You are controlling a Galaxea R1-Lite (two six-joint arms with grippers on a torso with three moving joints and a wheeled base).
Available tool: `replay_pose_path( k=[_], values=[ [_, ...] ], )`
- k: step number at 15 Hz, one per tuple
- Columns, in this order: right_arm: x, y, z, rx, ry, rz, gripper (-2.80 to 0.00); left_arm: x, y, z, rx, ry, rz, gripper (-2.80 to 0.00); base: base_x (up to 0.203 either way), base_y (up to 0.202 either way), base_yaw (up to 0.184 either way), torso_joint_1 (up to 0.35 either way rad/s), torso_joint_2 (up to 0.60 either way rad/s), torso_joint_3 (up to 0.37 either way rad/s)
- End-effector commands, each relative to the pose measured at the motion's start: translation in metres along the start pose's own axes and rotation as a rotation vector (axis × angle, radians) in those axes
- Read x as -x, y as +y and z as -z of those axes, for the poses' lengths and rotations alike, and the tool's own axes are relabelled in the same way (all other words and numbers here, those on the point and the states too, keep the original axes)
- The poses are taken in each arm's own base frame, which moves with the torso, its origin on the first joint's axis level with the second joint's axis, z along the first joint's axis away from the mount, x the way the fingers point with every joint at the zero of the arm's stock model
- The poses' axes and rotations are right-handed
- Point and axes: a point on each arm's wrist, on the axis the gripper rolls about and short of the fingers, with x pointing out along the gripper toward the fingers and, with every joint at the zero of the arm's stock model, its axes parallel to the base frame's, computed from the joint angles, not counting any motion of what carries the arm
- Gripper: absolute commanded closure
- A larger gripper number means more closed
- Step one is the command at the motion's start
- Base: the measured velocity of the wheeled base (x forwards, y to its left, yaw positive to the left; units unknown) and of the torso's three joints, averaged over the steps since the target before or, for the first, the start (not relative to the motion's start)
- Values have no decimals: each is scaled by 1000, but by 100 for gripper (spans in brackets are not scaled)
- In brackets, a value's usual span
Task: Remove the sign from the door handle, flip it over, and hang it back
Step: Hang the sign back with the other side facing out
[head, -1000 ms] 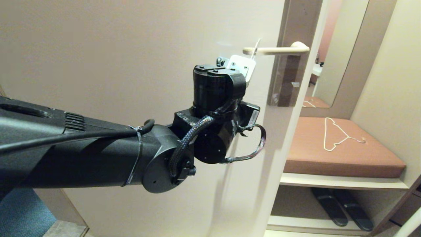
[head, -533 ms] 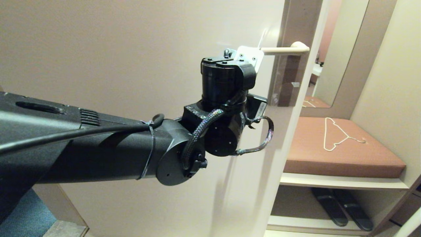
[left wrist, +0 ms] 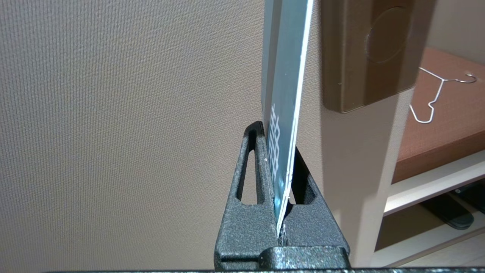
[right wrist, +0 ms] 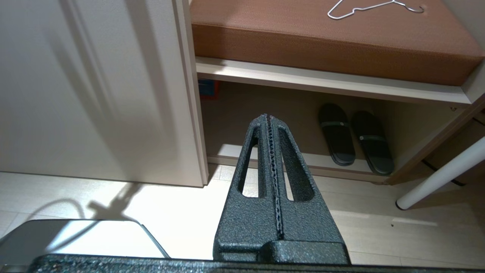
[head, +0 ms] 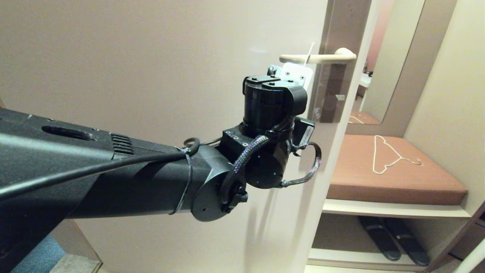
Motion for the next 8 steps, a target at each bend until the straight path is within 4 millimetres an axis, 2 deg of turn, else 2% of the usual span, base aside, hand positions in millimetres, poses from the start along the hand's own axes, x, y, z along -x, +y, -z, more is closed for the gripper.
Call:
replay_pose_path(
  k=[1,8],
  values=[
    [0,0,0,1,1,-1,0,-1,-1,2,-2,3,-1,0,0,0,0,0,0,0],
    [0,0,0,1,1,-1,0,-4,-7,8,-6,12,8,0,0,0,0,0,0,0]
  ],
)
